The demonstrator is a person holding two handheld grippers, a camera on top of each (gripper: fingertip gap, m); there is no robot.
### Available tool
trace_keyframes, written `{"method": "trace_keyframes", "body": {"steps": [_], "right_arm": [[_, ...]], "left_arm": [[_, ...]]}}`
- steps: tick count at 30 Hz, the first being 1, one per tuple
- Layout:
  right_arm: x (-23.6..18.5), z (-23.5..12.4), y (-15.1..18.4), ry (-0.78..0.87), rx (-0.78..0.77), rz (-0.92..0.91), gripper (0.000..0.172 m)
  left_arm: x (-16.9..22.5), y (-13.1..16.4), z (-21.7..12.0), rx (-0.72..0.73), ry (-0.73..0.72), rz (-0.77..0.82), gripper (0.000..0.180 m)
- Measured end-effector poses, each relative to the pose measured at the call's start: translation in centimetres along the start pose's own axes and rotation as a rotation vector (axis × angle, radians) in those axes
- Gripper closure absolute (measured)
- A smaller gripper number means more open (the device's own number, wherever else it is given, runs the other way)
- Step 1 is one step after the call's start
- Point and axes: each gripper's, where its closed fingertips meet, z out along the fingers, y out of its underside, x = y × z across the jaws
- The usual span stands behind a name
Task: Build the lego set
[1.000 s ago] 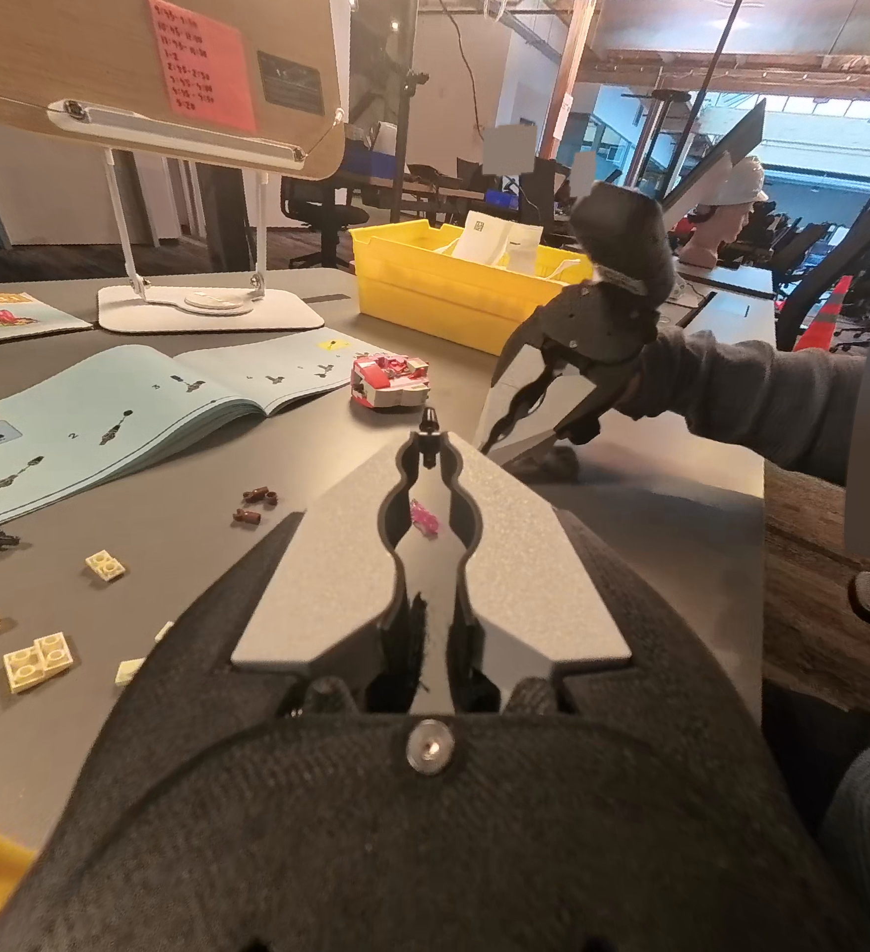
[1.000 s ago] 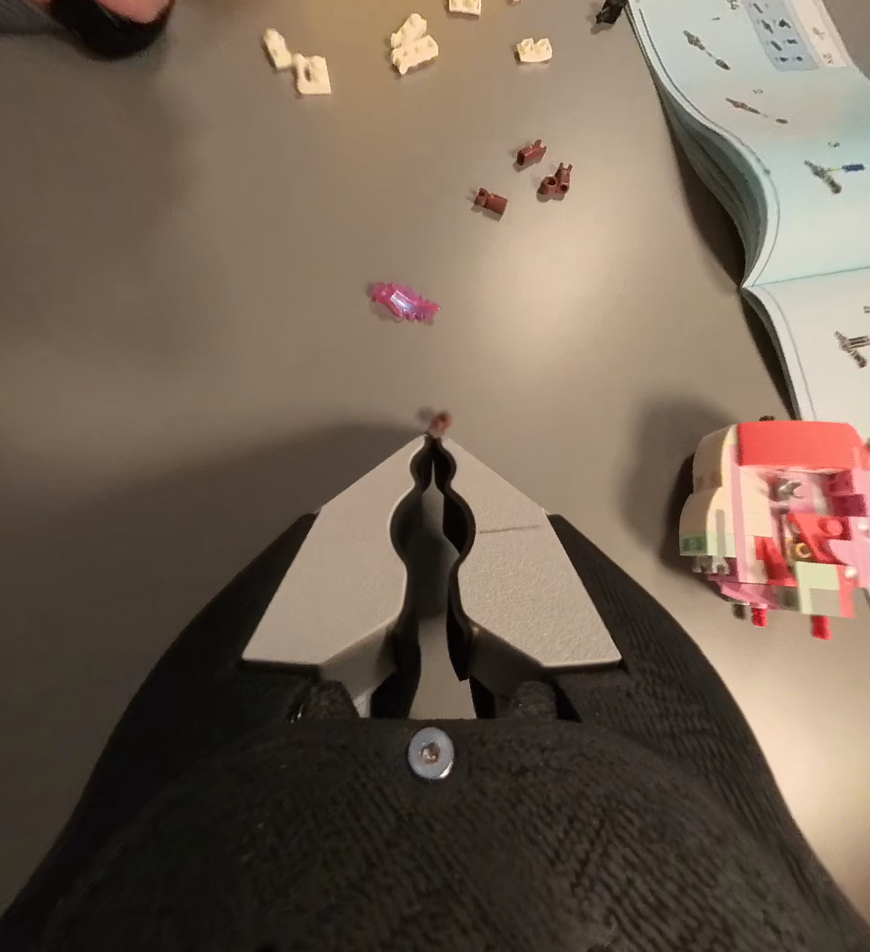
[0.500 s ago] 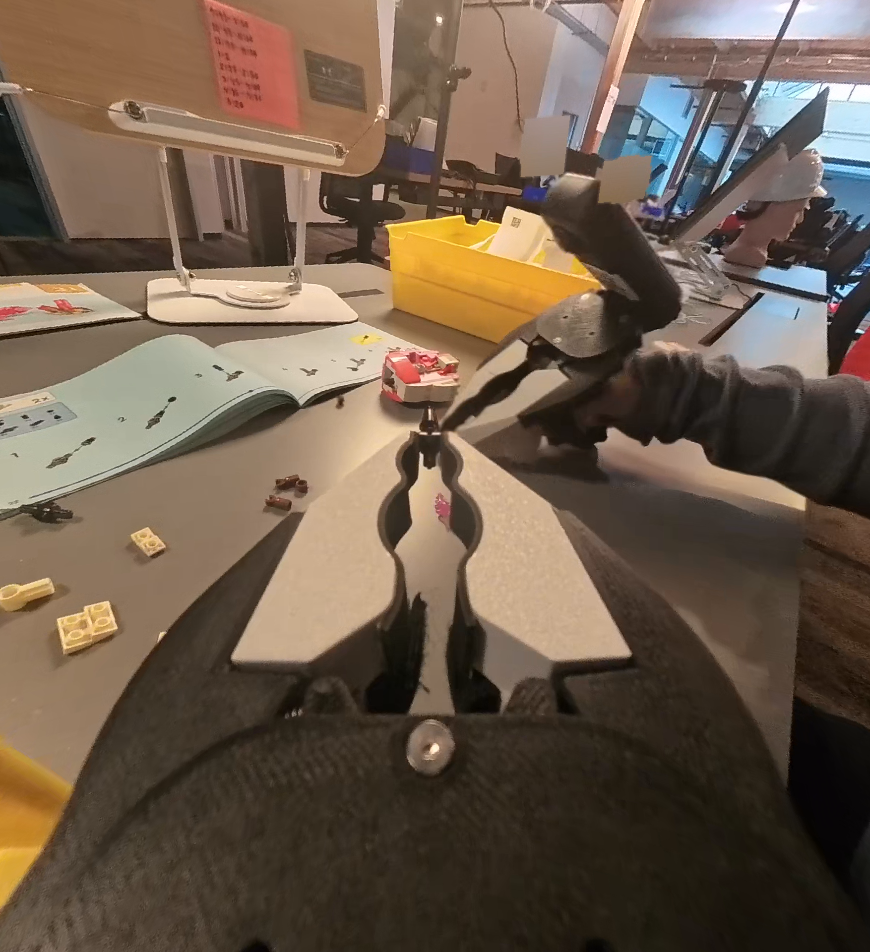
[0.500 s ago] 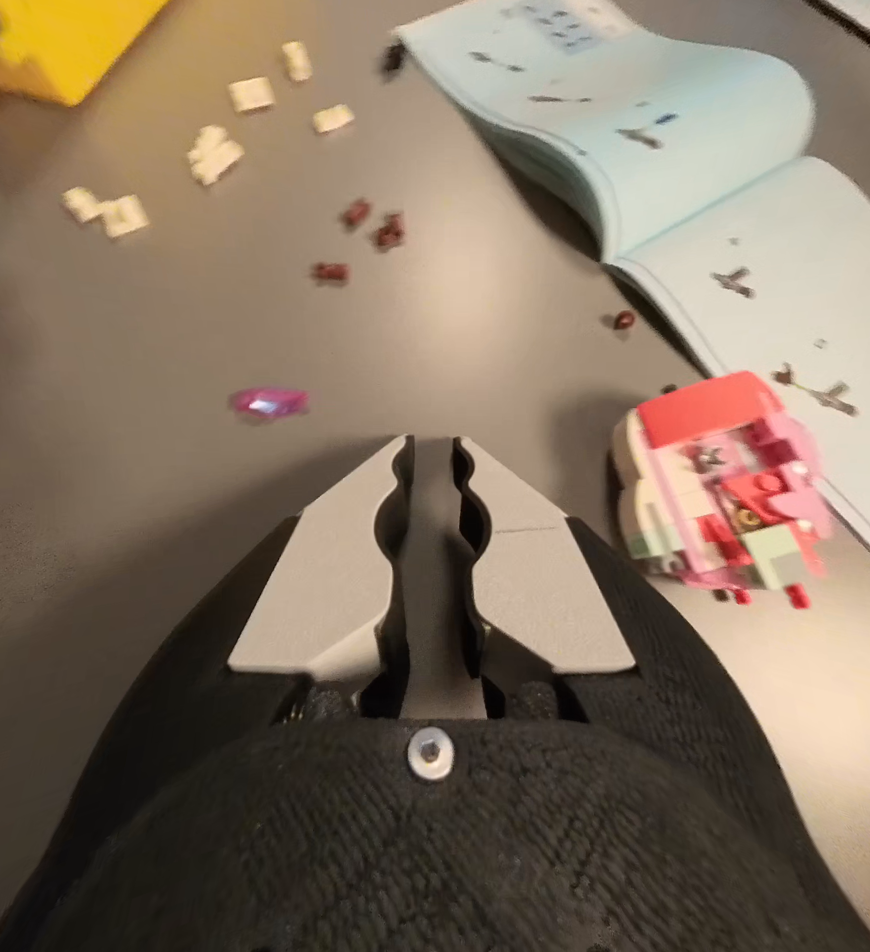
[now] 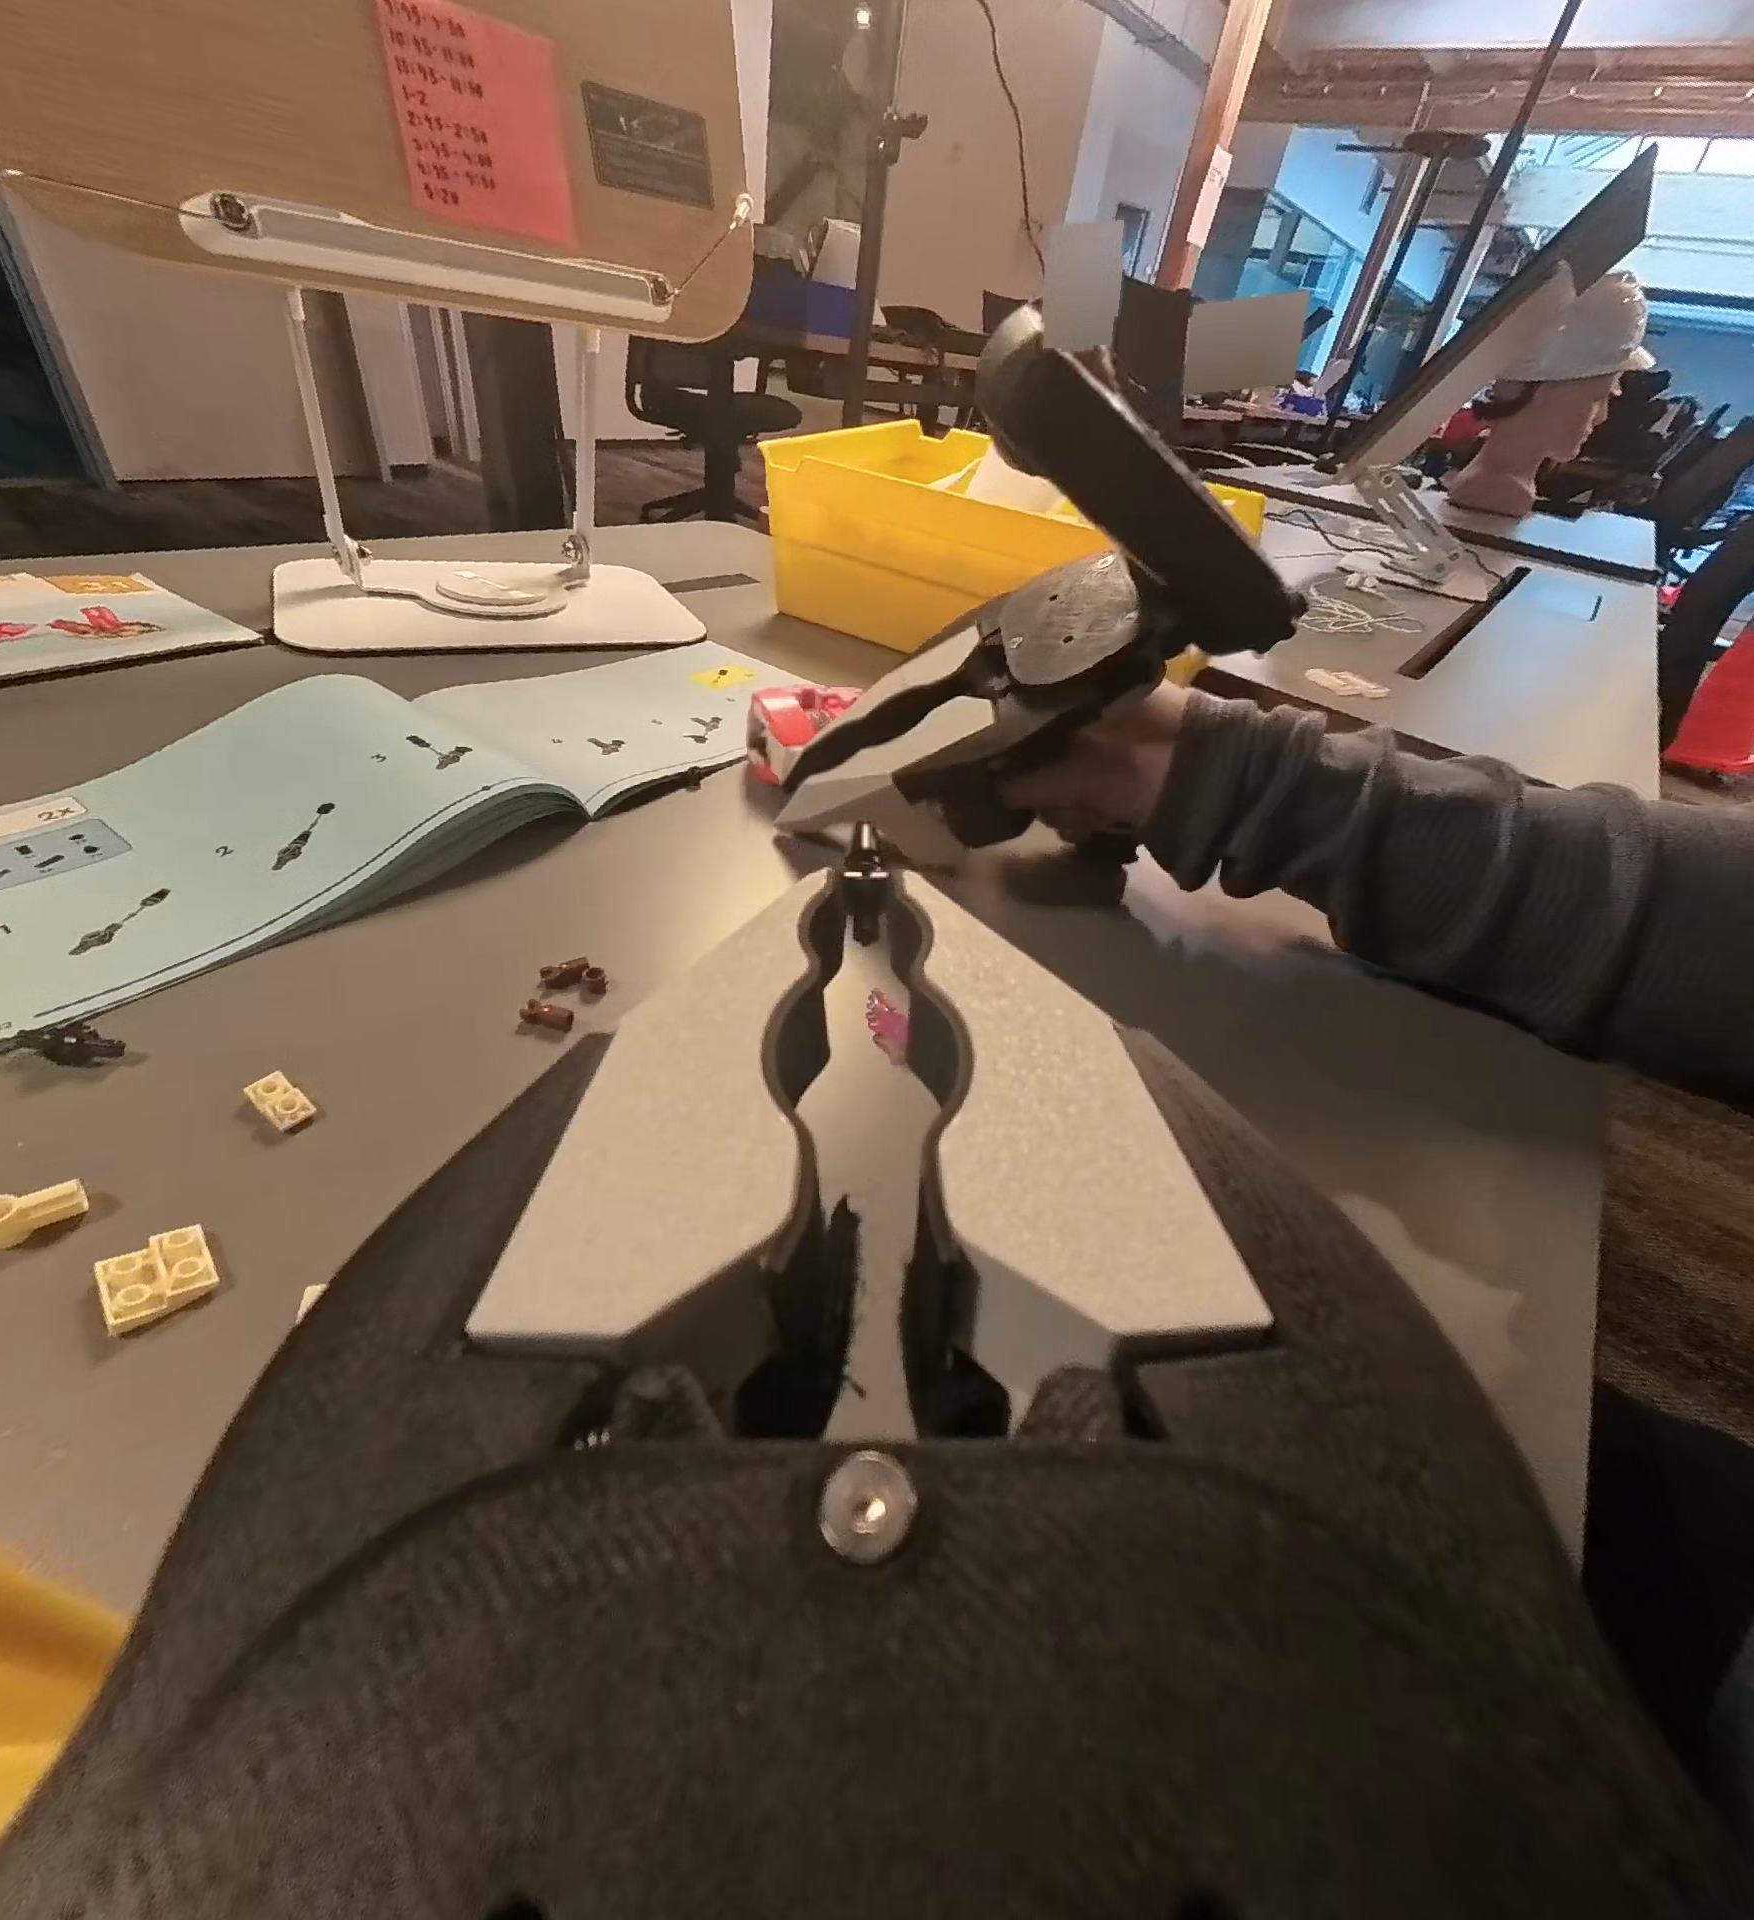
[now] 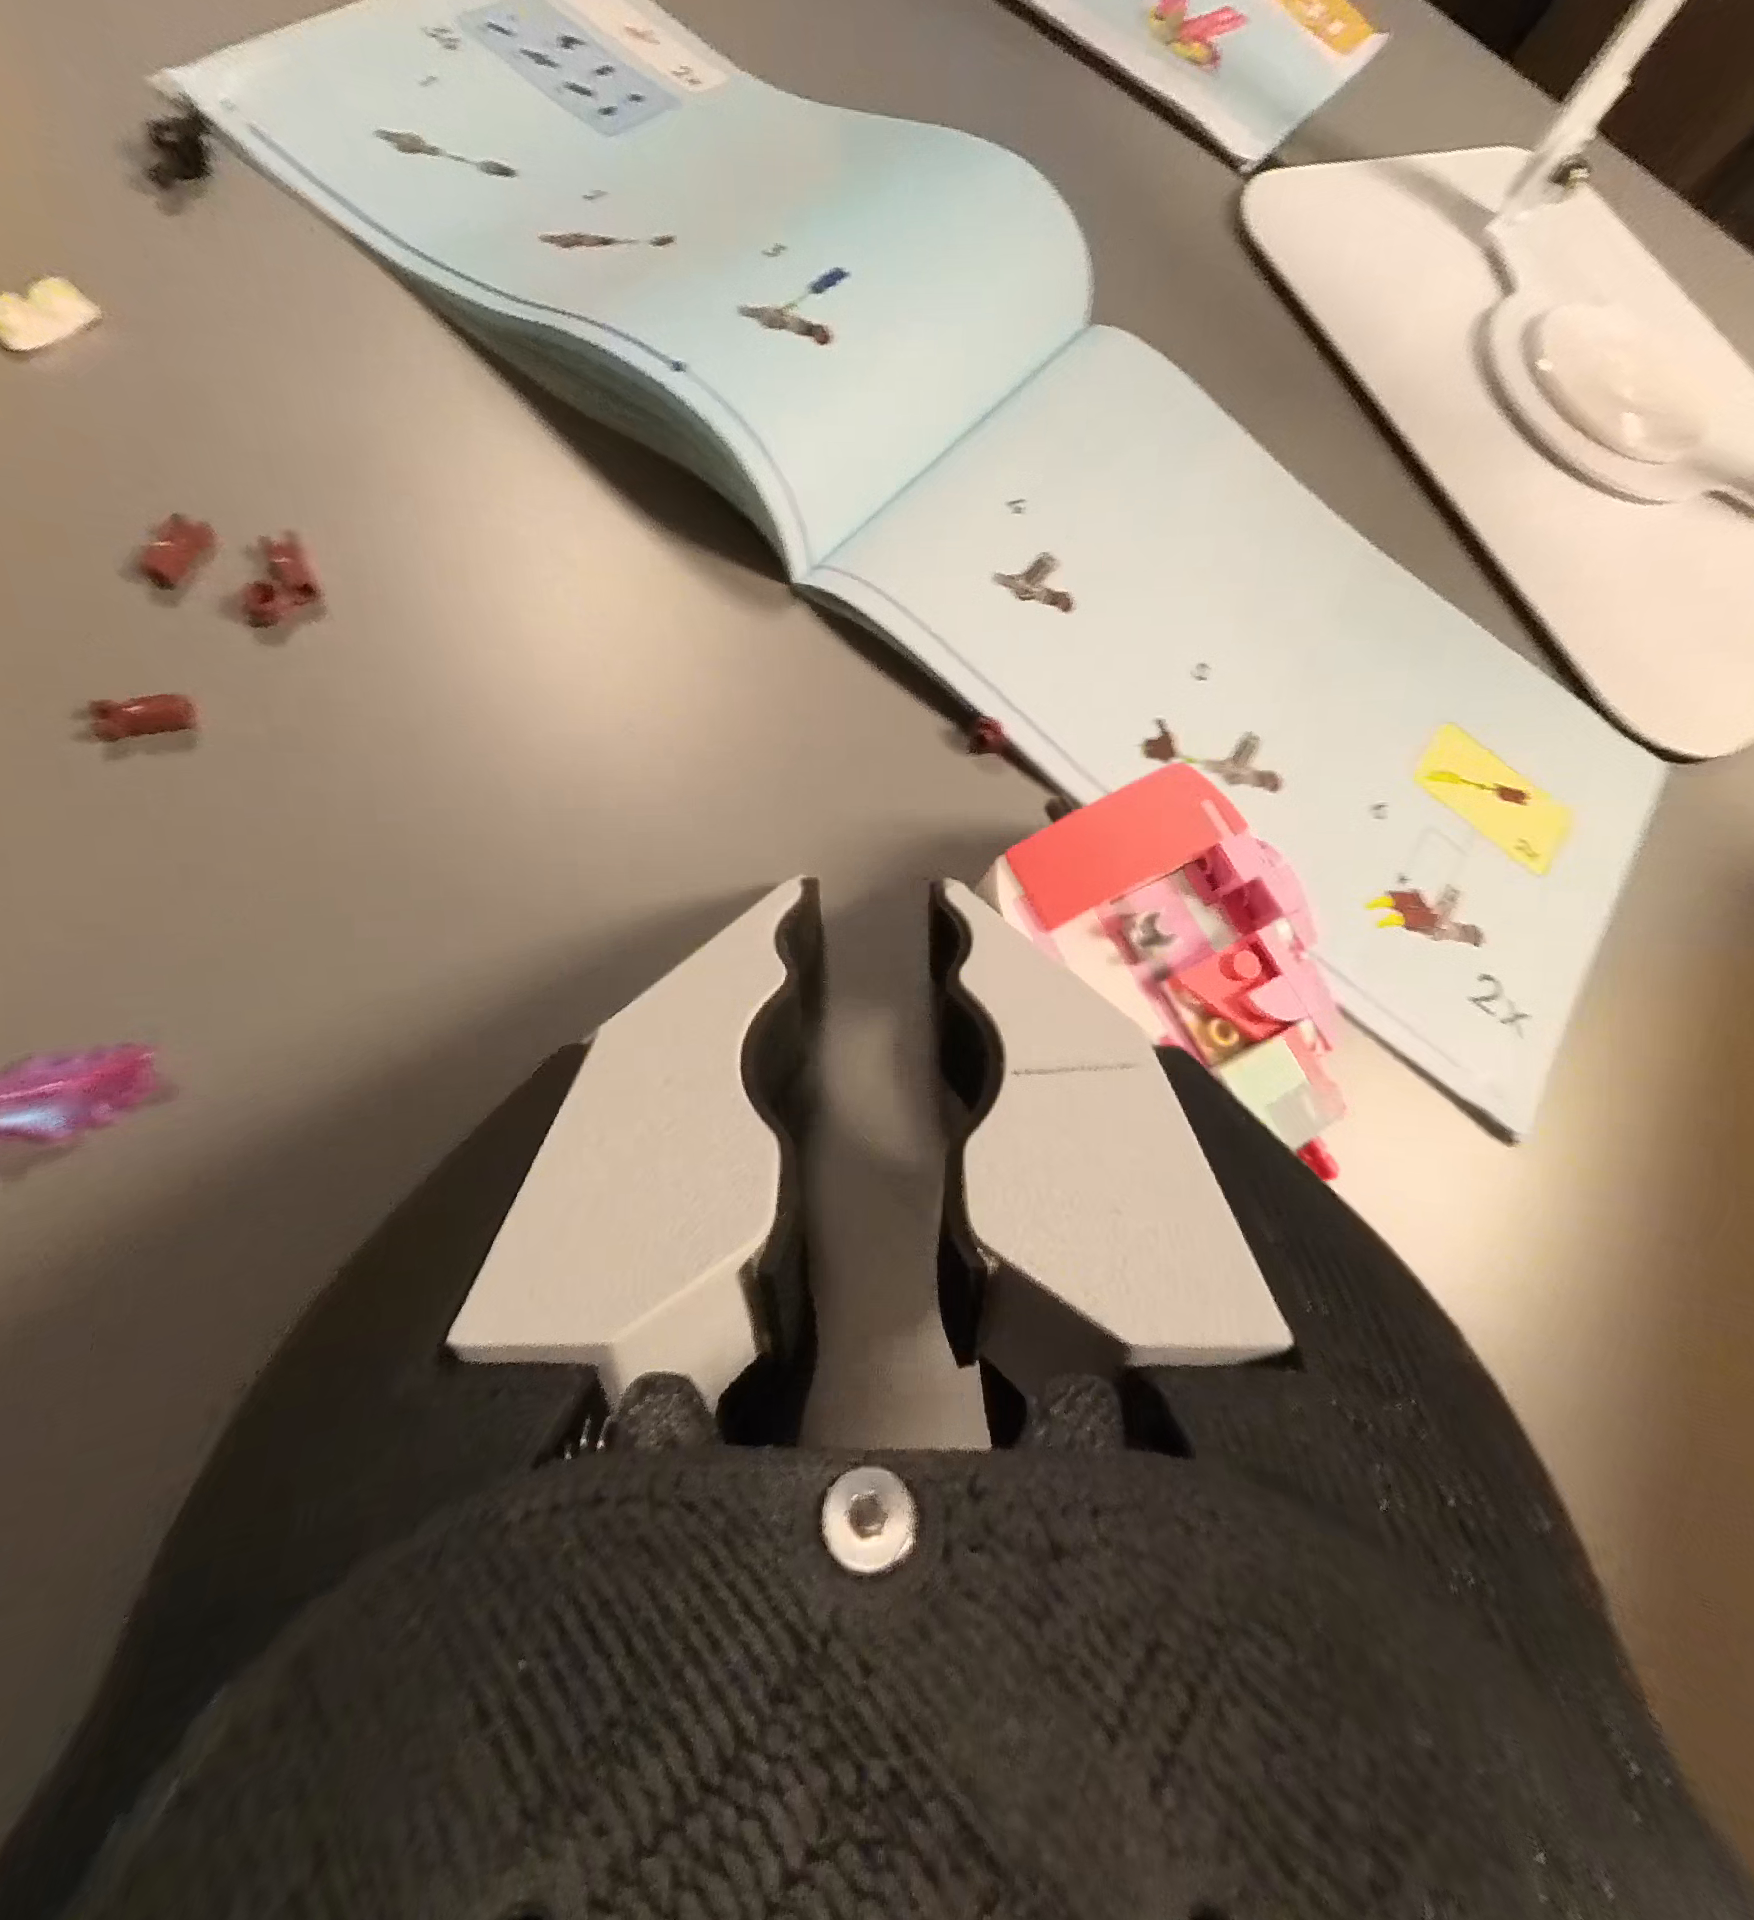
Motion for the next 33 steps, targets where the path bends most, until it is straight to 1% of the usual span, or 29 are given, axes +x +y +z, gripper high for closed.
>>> {"method": "trace_keyframes", "body": {"steps": [2, 6, 9, 11, 14, 16, 20, 23, 25, 29, 33], "right_arm": [[0.9, 0.3, -0.1, 0.027, -0.004, 0.001, 0.155], [1.6, 0.9, -0.6, 0.053, 0.003, -0.003, 0.17], [1.4, 1.2, -0.9, 0.126, -0.009, -0.085, 0.166], [0.8, 1.0, -1.2, 0.145, -0.005, -0.121, 0.165], [-0.2, 0.9, -1.6, 0.095, 0.006, -0.032, 0.165], [-0.7, 0.6, -2.4, 0.051, 0.044, 0.04, 0.166], [-0.8, 1.3, -2.4, 0.032, 0.026, 0.101, 0.164], [-0.2, 2.3, -1.7, 0.067, -0.036, 0.127, 0.156], [0.7, 2.5, -1.6, 0.119, -0.045, 0.127, 0.16], [1.8, 2.8, -1.7, 0.165, -0.051, 0.146, 0.156], [2.4, 3.0, -1.8, 0.206, -0.055, 0.14, 0.156]], "left_arm": [[0.0, 0.0, 0.0, 0.0, 0.001, -0.001, 0.174], [0.1, 0.0, 0.0, -0.002, 0.006, -0.002, 0.174], [0.1, 0.1, 0.1, -0.004, 0.006, 0.0, 0.174], [0.1, 0.0, 0.0, -0.003, 0.007, -0.002, 0.174], [0.1, 0.1, 0.1, -0.004, 0.007, -0.002, 0.174], [0.1, 0.1, 0.1, -0.004, 0.008, 0.001, 0.174], [0.2, 0.1, 0.1, -0.005, 0.012, 0.0, 0.174], [0.3, 0.1, 0.1, -0.009, 0.015, 0.003, 0.174], [0.3, 0.1, 0.1, -0.008, 0.016, 0.003, 0.174], [0.3, 0.1, 0.1, -0.007, 0.017, 0.001, 0.174], [0.4, 0.2, 0.2, -0.011, 0.019, 0.005, 0.174]]}}
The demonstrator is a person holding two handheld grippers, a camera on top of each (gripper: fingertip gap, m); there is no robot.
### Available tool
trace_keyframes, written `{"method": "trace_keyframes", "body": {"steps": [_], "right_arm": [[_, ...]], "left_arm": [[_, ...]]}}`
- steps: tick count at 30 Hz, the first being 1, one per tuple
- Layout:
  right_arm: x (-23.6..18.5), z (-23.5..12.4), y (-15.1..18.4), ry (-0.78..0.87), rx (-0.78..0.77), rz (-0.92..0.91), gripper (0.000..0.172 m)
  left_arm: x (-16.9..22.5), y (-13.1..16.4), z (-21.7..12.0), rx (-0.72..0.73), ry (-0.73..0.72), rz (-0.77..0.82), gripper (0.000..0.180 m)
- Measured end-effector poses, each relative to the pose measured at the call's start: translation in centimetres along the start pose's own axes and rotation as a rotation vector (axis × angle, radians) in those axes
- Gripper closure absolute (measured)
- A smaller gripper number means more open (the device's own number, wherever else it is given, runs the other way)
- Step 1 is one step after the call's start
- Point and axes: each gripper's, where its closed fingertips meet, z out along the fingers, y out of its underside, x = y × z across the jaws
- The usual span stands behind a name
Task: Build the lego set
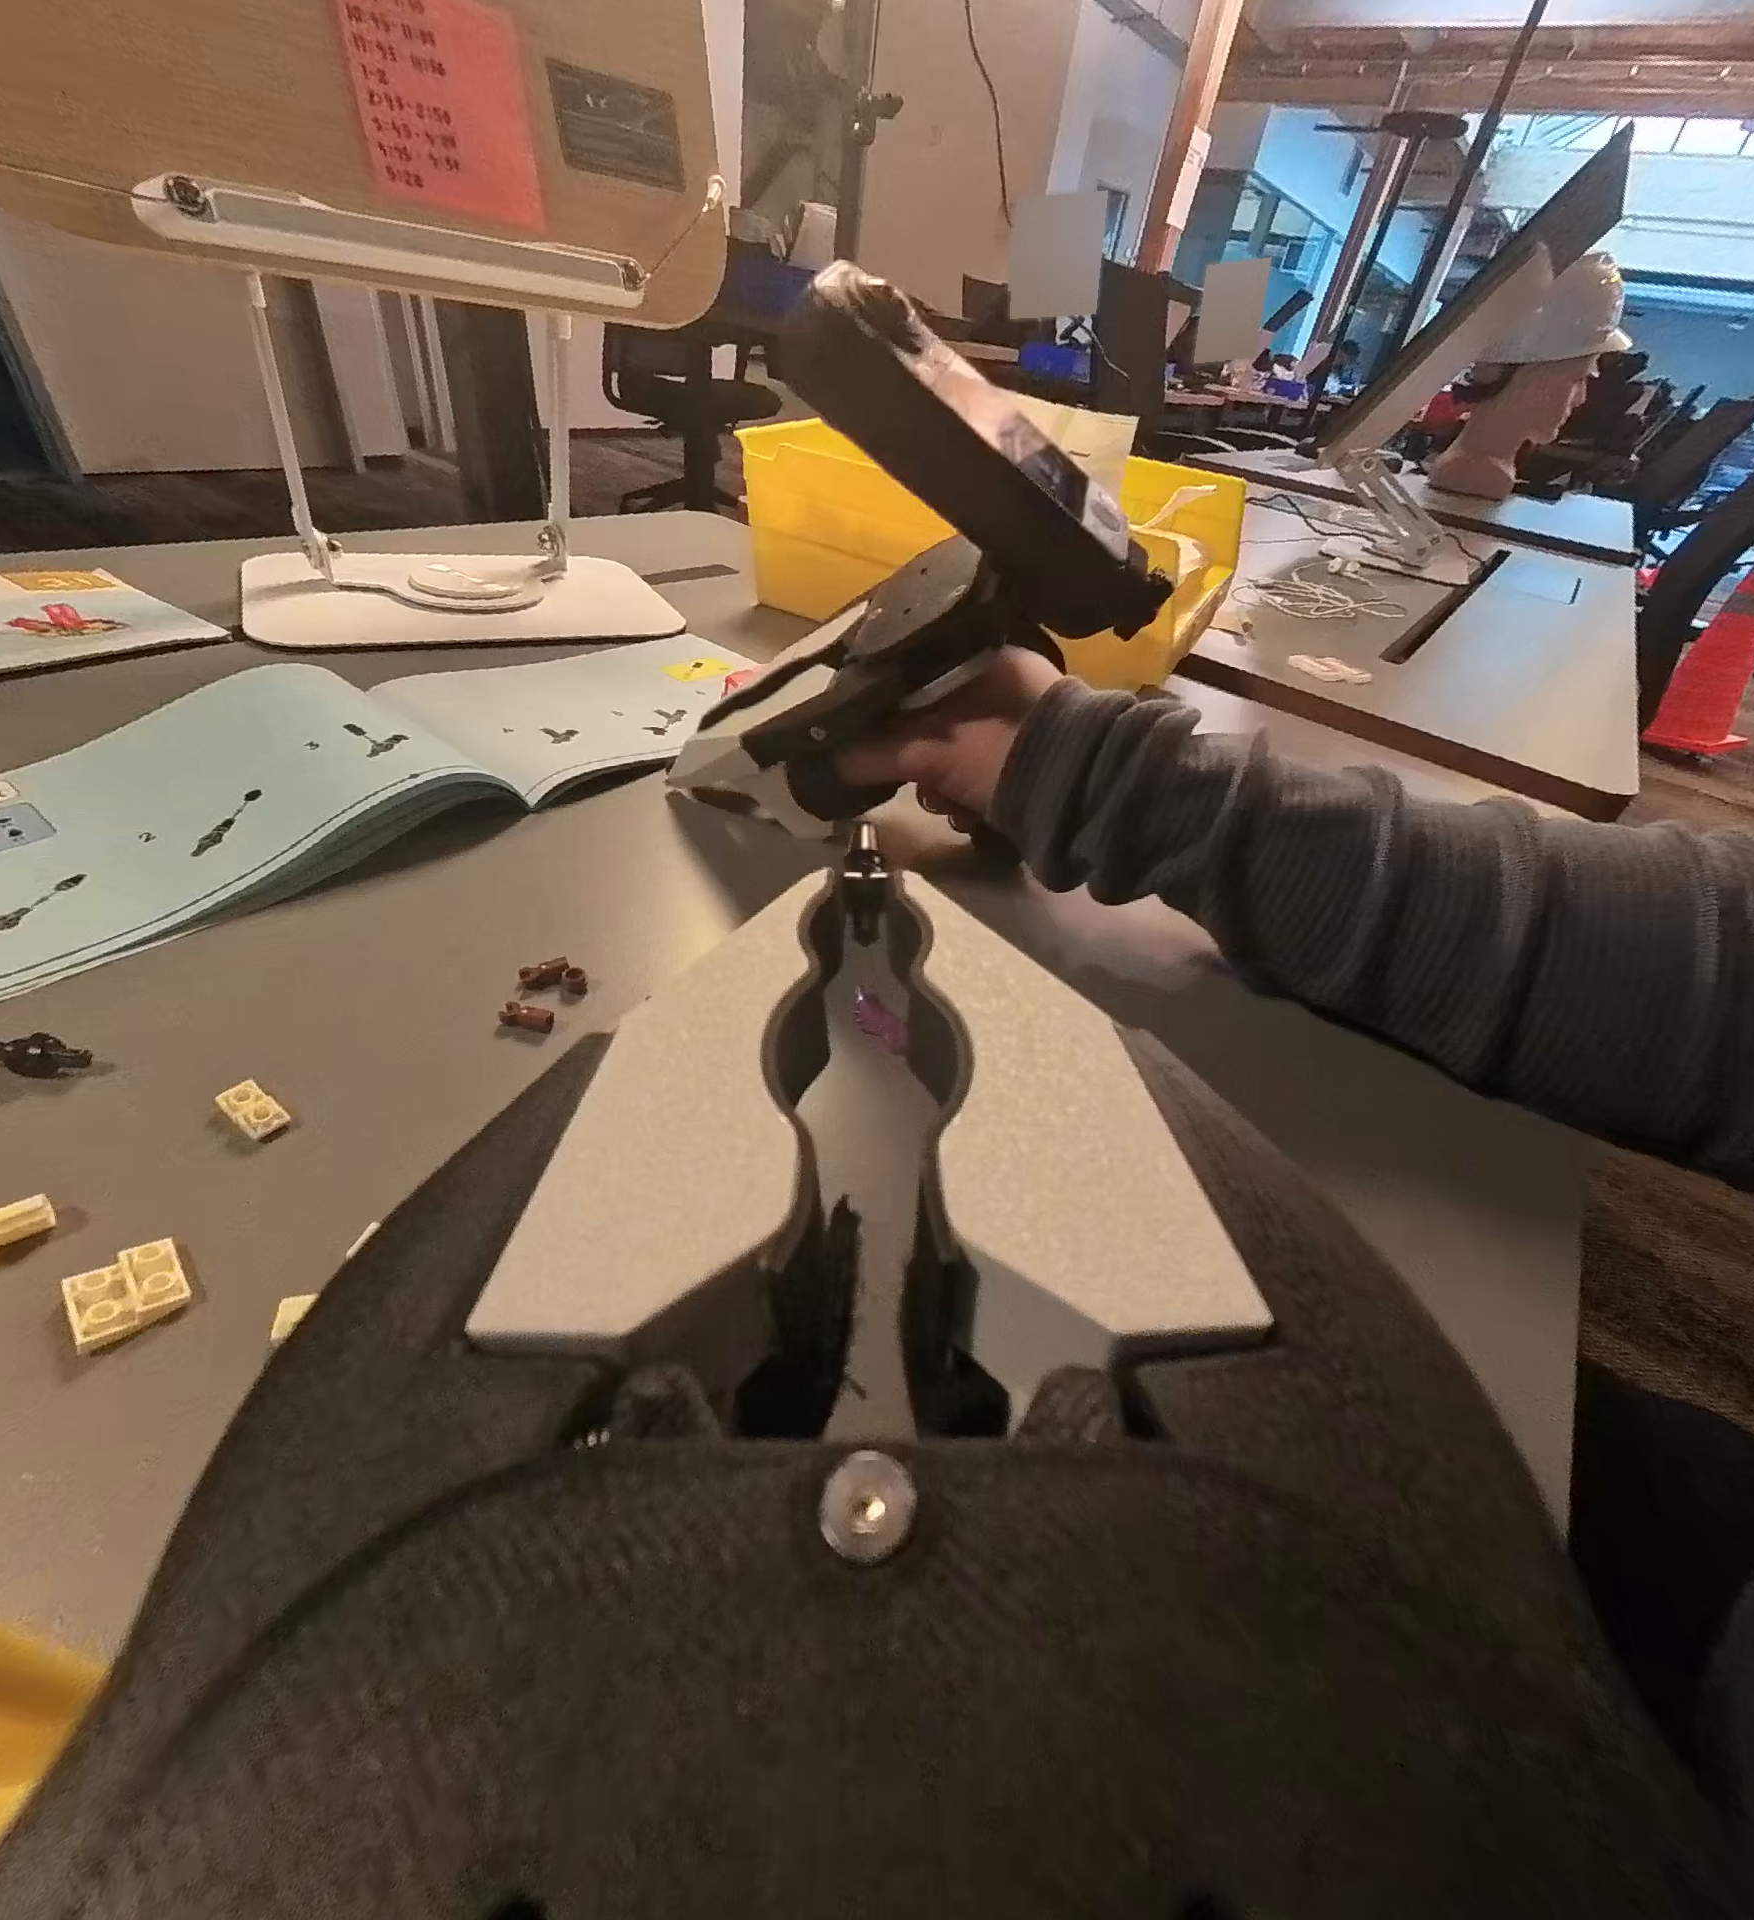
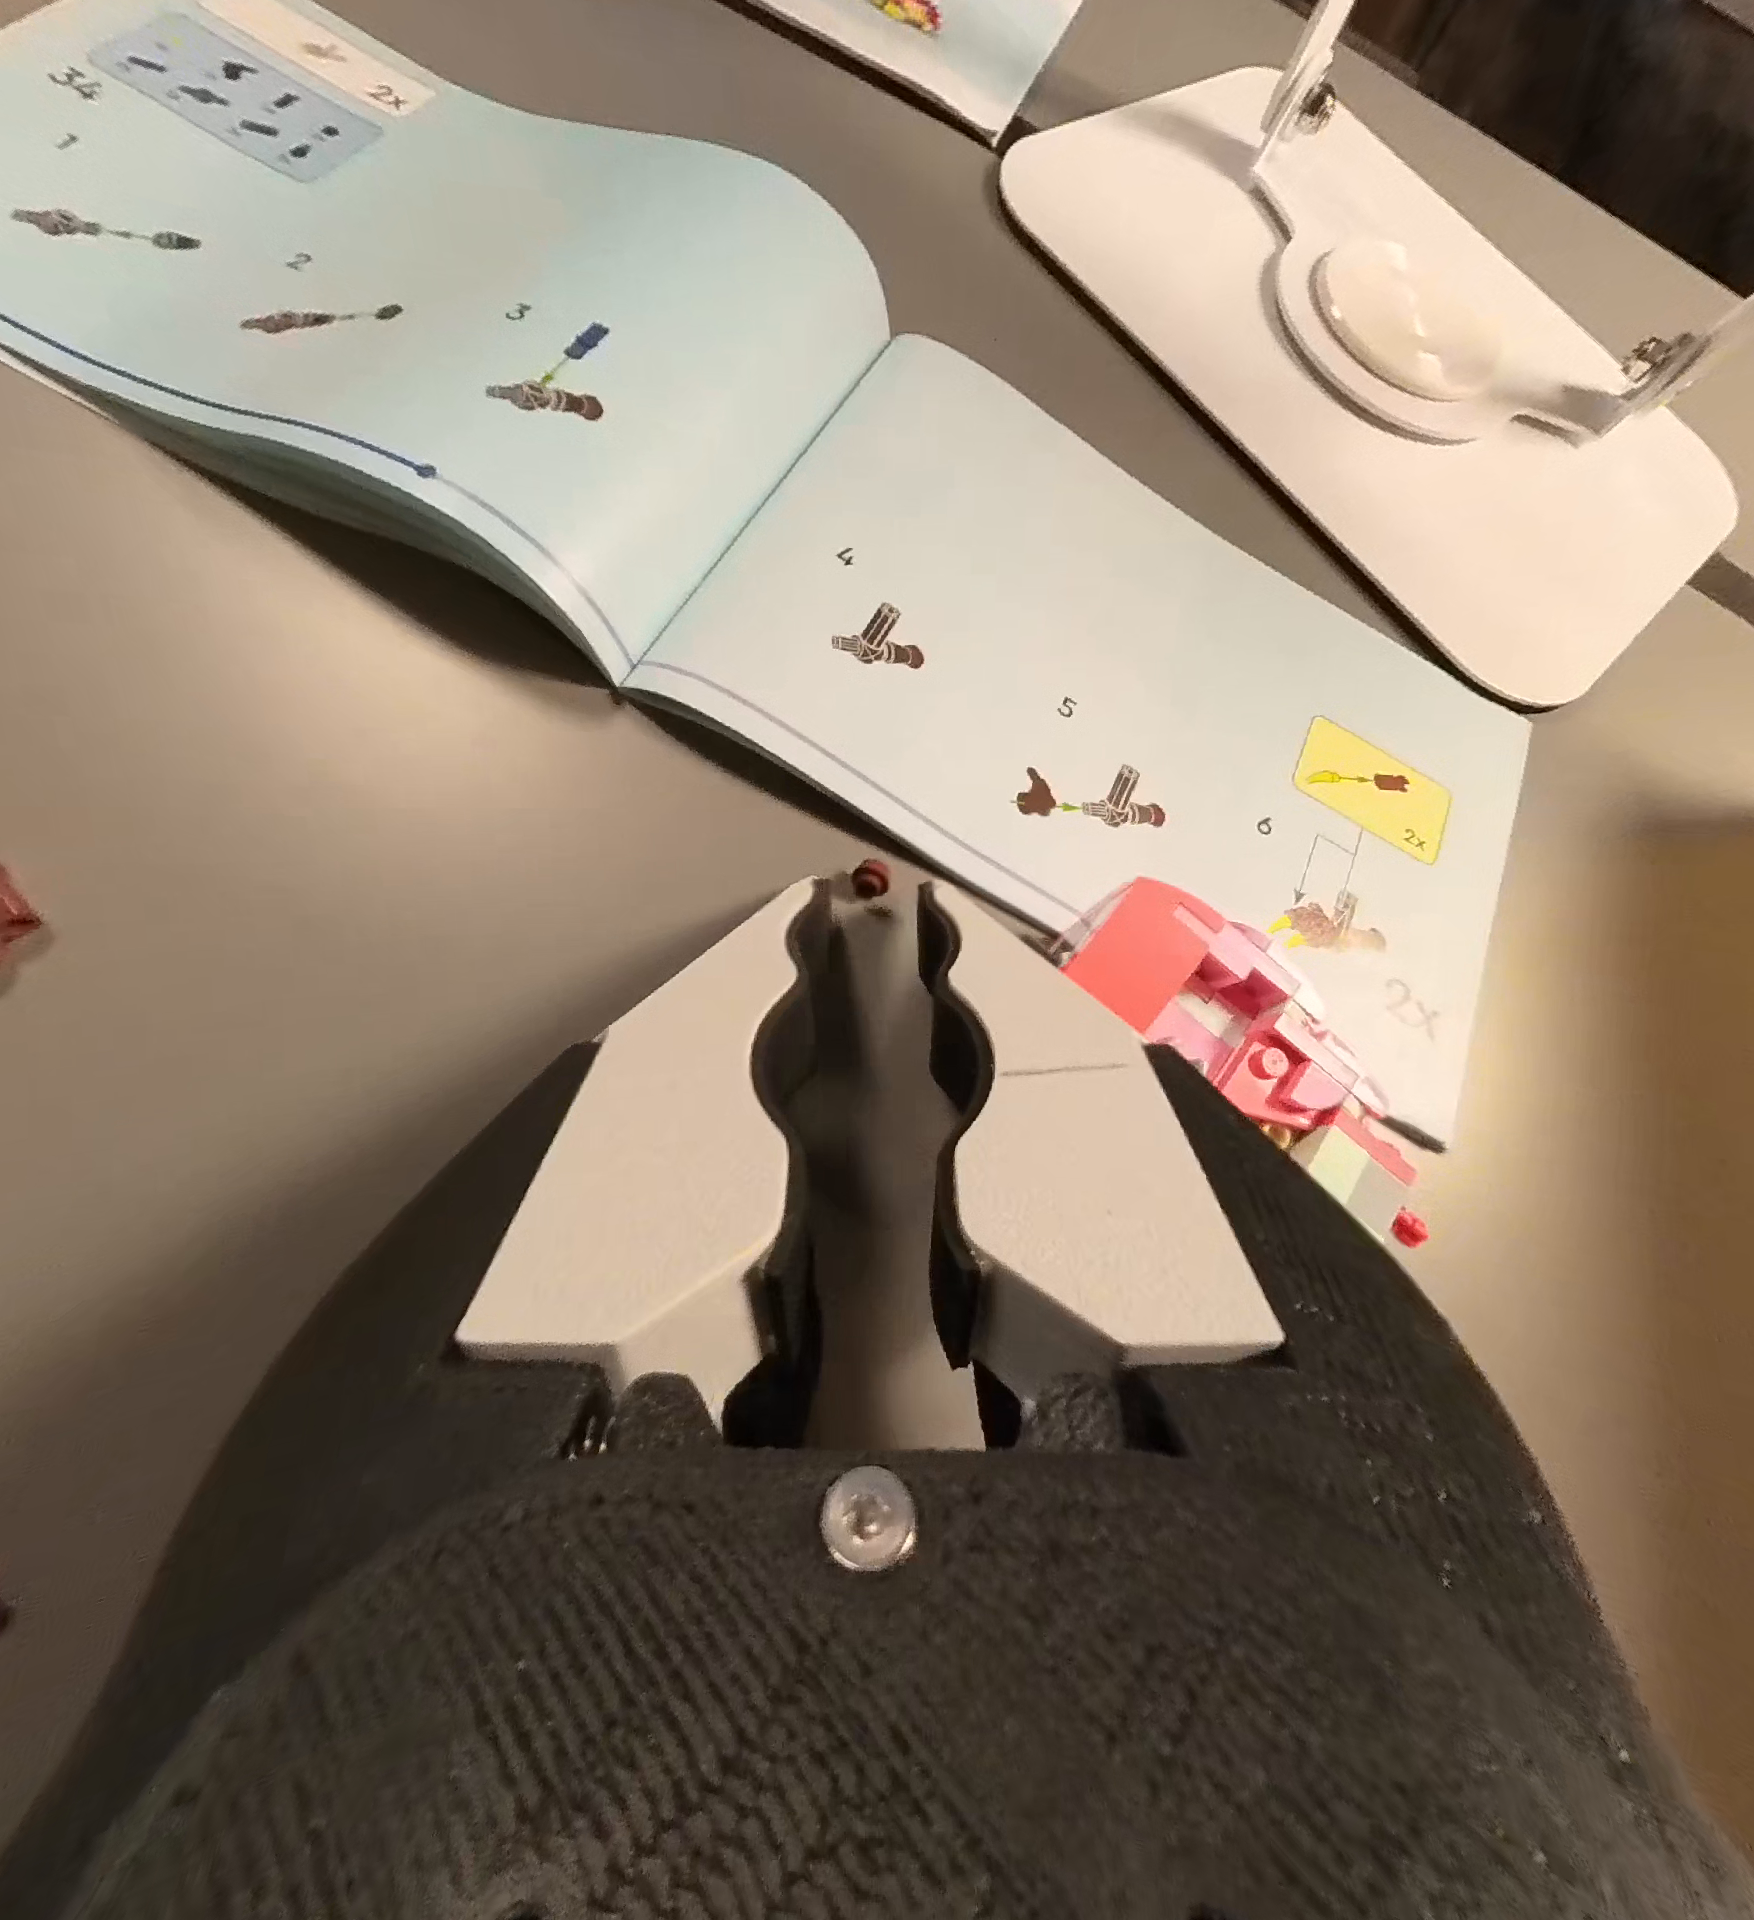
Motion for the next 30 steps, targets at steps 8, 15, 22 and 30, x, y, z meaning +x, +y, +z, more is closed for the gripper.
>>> {"method": "trace_keyframes", "body": {"steps": [8, 15, 22, 30], "right_arm": [[0.0, 0.3, -0.2, 0.012, -0.003, -0.004, 0.161], [-0.3, 0.5, -0.1, -0.04, -0.009, 0.019, 0.168], [-2.7, -1.8, -1.5, -0.278, 0.157, -0.048, 0.168], [-11.4, -14.1, -2.0, -1.194, 0.467, -0.119, 0.168]], "left_arm": [[0.1, 0.1, 0.1, -0.003, 0.004, -0.002, 0.174], [0.1, 0.1, 0.1, -0.005, 0.004, 0.0, 0.174], [0.0, 0.0, 0.0, 0.003, 0.0, -0.005, 0.174], [0.5, 0.1, 0.0, -0.009, 0.051, -0.002, 0.174]]}}
